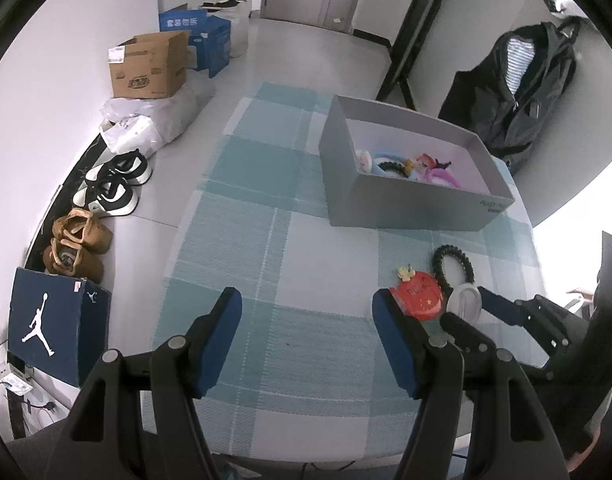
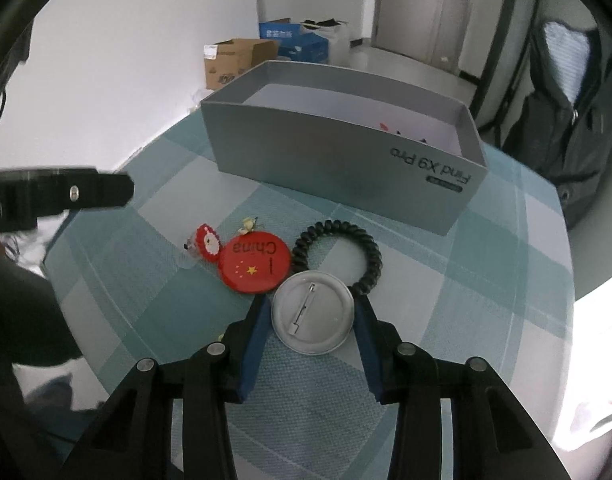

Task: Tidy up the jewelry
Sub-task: 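Grasp the white round badge with the right tool, then lift the white badge toward the box with the right tool while the left grasps a small clear item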

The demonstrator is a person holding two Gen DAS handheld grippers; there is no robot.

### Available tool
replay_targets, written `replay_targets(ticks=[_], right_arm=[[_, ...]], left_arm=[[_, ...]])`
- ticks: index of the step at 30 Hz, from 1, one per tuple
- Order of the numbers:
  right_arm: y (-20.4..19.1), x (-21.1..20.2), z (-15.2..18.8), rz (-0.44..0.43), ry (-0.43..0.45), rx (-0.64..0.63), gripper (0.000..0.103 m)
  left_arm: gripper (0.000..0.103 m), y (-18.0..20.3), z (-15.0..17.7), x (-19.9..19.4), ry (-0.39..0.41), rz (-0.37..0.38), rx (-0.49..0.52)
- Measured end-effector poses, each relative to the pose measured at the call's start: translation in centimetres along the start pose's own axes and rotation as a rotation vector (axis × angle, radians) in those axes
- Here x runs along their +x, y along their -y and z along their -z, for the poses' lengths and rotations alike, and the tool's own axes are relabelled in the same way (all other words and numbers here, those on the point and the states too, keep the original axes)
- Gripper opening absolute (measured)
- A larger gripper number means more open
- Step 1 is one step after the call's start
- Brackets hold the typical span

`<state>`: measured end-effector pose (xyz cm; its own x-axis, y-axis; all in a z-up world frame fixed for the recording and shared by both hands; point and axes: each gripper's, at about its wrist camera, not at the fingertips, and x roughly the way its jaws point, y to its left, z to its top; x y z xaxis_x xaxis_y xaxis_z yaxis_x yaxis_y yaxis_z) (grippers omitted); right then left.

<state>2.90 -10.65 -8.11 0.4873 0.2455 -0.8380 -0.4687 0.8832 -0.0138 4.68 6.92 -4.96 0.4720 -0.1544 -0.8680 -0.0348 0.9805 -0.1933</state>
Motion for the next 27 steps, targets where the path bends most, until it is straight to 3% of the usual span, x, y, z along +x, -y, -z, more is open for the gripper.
replay_targets(ticks=[6, 14, 27], right_arm=[[1.2, -1.0, 0.0, -0.071, 0.025, 0.095, 0.041], [1.9, -1.7, -0.2, -0.106, 0.054, 0.124, 0.041], [3.8, -2.0, -0.4, -0.130, 0.068, 0.160, 0.041]], left_arm=[[0.063, 0.3, 0.1, 0.9, -0.060, 0.106, -0.005], [0.063, 2.5, 0.4, 1.8, -0.091, 0.111, 0.080], [0.062, 3.5, 0.2, 2.6, -0.090, 0.121, 0.107]])
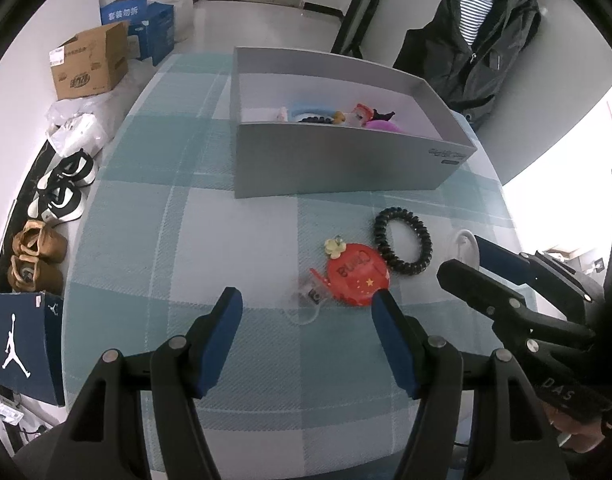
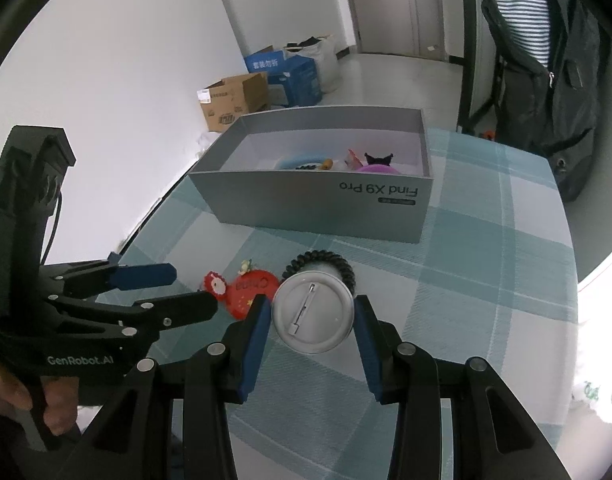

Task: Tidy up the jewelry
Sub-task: 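Lift the white badge toward the box with the right tool while the left grasps a small clear item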

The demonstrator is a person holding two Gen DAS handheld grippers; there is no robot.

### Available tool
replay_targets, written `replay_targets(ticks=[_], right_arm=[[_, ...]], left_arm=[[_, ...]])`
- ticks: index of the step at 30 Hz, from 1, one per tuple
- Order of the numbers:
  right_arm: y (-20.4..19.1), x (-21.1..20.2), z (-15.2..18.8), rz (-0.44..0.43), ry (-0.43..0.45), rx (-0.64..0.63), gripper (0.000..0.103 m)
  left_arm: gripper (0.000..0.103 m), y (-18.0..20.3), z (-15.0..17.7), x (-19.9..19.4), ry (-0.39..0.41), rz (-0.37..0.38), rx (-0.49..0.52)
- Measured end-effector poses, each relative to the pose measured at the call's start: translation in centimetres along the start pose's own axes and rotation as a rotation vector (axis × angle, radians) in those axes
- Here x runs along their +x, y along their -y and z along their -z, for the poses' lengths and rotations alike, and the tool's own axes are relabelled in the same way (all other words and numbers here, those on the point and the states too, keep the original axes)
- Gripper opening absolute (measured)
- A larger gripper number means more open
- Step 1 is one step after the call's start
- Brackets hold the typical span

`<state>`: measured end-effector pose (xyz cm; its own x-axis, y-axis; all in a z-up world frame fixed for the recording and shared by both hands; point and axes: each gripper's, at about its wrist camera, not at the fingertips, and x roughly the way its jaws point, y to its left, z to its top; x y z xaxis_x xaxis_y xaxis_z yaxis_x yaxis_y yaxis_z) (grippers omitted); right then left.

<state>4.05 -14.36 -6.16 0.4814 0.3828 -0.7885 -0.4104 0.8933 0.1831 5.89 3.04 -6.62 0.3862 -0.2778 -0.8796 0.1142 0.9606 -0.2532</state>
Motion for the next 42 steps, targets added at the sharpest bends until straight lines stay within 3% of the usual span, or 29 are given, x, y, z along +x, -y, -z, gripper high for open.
replay_targets(ticks=[4, 6, 15, 27, 42], right_arm=[[0.4, 0.2, 0.0, -0.001, -0.008, 0.007, 0.041], [0.5, 0.3, 0.0, -0.003, -0.010, 0.011, 0.041], [1.0, 0.4, 0.2, -0.006, -0.014, 0.033, 0.041], [0.9, 0.3, 0.4, -0.010, -0.014, 0.038, 0.041], [0.9, -1.3, -0.8, -0.062, 0.056, 0.085, 0.041]], left_arm=[[0.057, 0.3, -0.1, 0.3, -0.009, -0.004, 0.014], [0.047, 0.5, -0.2, 0.7, -0.025, 0.001, 0.017], [0.024, 0.5, -0.3, 1.0, -0.053, 0.024, 0.018], [0.022, 1.6, -0.2, 0.7, -0.056, 0.002, 0.071], [0.022, 1.7, -1.2, -2.0, 0.039, 0.042, 0.046]])
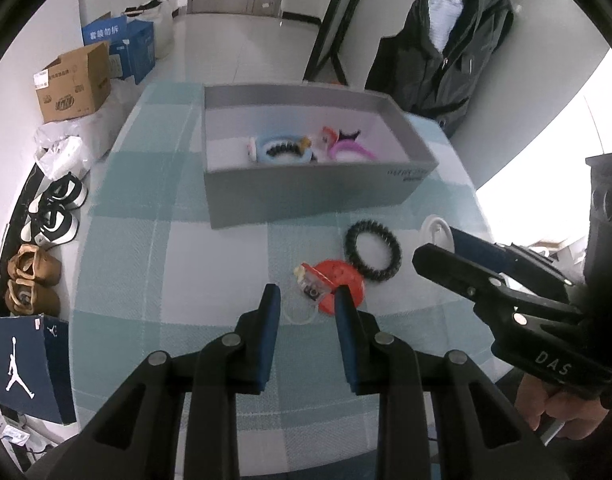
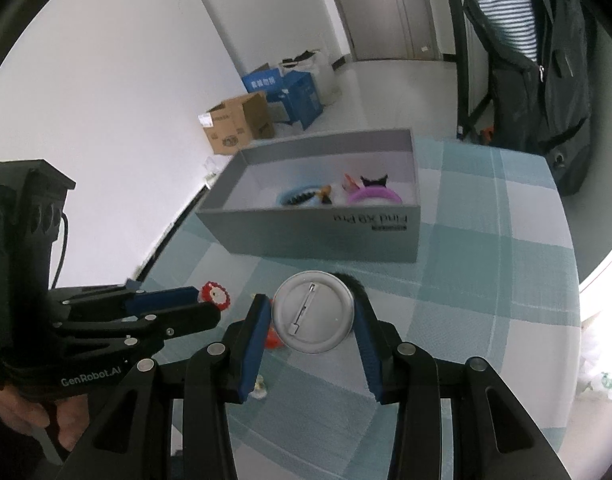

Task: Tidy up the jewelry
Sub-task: 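Lift the white badge toward the box with the right tool while the left grasps a small clear item, then lower the white badge and clear item into the grey box and open both tools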

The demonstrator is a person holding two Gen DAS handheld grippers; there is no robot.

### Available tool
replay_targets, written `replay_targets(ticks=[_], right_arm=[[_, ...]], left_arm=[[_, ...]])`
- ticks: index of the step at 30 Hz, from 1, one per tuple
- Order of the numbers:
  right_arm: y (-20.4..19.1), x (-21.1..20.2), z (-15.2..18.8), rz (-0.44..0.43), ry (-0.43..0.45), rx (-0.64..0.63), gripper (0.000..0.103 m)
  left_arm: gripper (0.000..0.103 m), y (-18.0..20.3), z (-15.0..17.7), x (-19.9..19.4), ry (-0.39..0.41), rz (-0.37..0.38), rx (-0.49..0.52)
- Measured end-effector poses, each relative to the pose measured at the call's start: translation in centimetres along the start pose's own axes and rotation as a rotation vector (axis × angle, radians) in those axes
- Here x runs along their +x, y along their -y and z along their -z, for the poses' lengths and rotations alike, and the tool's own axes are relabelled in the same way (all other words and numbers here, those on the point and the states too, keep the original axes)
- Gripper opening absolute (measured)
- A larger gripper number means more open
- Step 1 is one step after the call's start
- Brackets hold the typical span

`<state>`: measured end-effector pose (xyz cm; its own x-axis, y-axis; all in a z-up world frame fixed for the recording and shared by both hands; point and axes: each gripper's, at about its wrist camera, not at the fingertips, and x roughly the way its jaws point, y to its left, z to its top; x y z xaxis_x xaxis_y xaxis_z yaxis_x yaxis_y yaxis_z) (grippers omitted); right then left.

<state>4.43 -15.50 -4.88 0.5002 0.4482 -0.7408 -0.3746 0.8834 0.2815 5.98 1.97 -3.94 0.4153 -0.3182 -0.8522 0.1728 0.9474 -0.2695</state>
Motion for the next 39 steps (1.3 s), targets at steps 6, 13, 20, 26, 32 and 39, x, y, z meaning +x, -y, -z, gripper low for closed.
replay_targets(ticks=[6, 13, 20, 26, 32, 39], right_arm=[[0.4, -1.2, -2.3, -0.048, 0.054, 0.047, 0.041], [0.5, -1.8, -7.1, -0.063, 0.067, 0.038, 0.041], [0.0, -1.1, -12.7, -0.076, 0.073, -0.051, 0.041], [0.8, 1.7, -13.3, -0.088, 0.038, -0.061, 0.041], [2.4, 3.6, -13.3, -0.079, 0.009, -0.037, 0.041], [3.4, 5.2, -13.1, -0.078, -0.041, -0.015, 0.041]], left_arm=[[0.022, 0.5, -1.9, -1.9, 0.084, -0.017, 0.012], [0.022, 0.0, -5.3, -3.6, 0.119, 0.003, -0.003], [0.022, 0.1, -8.9, -3.6, 0.103, 0.002, 0.038], [0.022, -1.3, -10.5, -0.8, 0.050, 0.046, 0.013], [0.022, -2.0, -11.5, 1.2, -0.015, 0.104, 0.023], [0.022, -2.2, -12.0, 3.0, -0.057, 0.175, -0.001]])
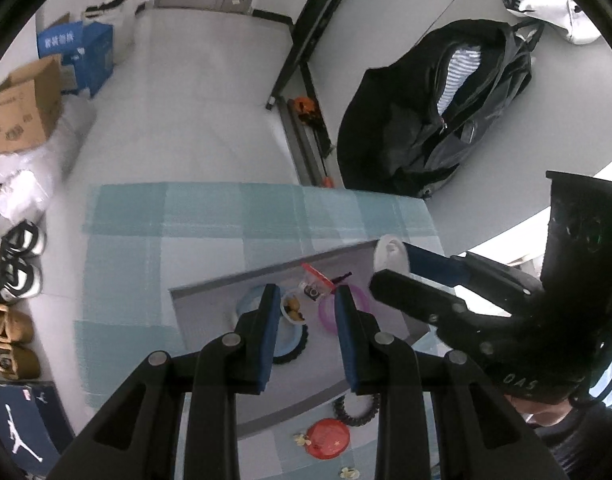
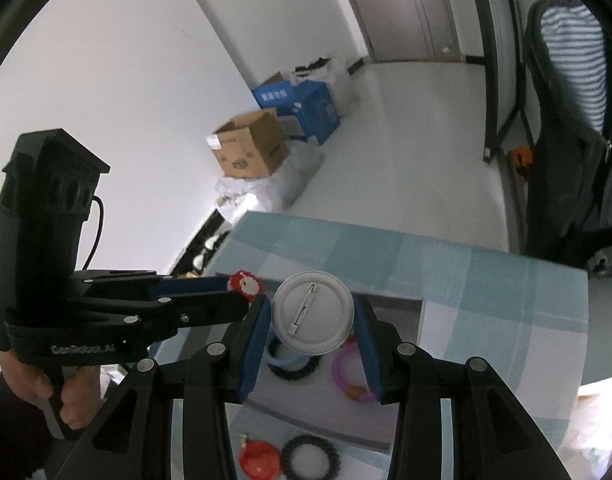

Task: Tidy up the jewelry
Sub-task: 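Lower the white badge and clear item into the grey box and open both tools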

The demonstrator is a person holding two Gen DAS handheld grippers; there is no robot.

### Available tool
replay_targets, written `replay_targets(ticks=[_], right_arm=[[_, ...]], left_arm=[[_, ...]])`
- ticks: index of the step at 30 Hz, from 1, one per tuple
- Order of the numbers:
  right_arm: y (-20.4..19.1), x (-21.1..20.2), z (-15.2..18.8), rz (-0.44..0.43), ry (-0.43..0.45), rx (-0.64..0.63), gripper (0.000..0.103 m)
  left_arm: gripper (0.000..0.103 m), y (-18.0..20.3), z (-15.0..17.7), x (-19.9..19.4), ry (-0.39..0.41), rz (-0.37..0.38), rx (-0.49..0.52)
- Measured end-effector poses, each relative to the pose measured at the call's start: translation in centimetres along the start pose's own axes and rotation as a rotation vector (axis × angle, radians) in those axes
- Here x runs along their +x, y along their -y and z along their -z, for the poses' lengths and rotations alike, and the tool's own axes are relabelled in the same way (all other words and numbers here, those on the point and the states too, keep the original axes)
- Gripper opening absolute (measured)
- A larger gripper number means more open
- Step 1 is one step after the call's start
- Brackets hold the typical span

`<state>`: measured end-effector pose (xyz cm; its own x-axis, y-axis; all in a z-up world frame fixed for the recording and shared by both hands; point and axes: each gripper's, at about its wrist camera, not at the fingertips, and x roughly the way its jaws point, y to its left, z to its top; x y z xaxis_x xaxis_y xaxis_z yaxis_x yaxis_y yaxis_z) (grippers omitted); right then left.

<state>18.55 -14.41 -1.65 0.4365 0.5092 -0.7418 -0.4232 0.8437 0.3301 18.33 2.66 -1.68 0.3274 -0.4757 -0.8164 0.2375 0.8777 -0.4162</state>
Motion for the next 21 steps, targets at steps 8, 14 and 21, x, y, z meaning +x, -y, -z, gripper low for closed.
replay_targets(ticks=[8, 14, 21], right_arm=[[0.4, 0.8, 0.8, 0.012, -0.041, 0.026, 0.041], [1.3, 1.1, 0.9, 0.009, -0.055, 0.064, 0.041], [1.2, 1.1, 0.9, 0.053, -0.037, 0.055, 0.043]], left_arm=[[0.022, 0.3, 0.4, 1.6, -0.046, -0.027, 0.016], [0.022, 0.1, 0.3, 1.7, -0.042, -0.030, 0.009], [0.023, 0.0, 0.2, 1.7, -0.015, -0.024, -0.001]])
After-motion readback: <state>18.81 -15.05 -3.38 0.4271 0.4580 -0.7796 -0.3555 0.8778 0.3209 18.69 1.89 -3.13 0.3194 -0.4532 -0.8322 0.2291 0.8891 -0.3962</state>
